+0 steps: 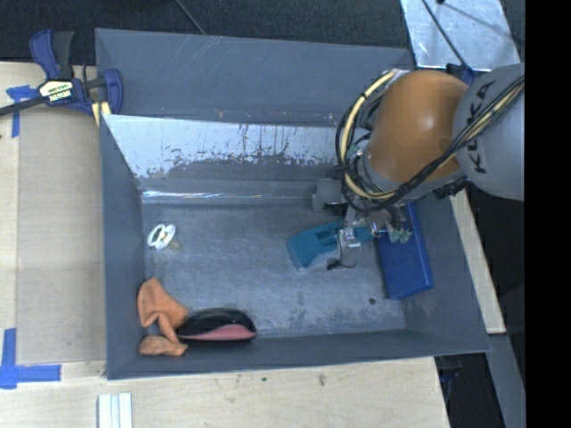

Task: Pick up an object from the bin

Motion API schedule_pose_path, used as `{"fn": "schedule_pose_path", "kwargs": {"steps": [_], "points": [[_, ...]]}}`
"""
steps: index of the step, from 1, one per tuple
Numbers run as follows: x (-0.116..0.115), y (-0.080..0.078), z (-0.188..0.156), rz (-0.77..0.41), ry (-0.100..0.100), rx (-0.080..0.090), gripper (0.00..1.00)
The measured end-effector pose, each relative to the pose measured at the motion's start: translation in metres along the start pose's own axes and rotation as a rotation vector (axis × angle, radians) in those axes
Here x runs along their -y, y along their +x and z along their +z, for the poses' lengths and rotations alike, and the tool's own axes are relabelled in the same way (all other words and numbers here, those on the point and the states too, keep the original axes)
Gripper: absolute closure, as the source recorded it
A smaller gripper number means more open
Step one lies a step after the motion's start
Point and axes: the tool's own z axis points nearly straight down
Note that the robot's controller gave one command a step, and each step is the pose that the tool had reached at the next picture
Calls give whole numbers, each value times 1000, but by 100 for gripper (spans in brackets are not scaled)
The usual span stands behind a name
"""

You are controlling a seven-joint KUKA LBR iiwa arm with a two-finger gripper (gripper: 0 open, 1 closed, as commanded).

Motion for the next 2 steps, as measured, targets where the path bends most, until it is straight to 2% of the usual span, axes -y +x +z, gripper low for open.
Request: {"fn": "schedule_pose_path", "kwargs": {"steps": [1,2], "points": [[8,13,12,28,1,5,0],[21,-23,51,98,1,1,100]]}}
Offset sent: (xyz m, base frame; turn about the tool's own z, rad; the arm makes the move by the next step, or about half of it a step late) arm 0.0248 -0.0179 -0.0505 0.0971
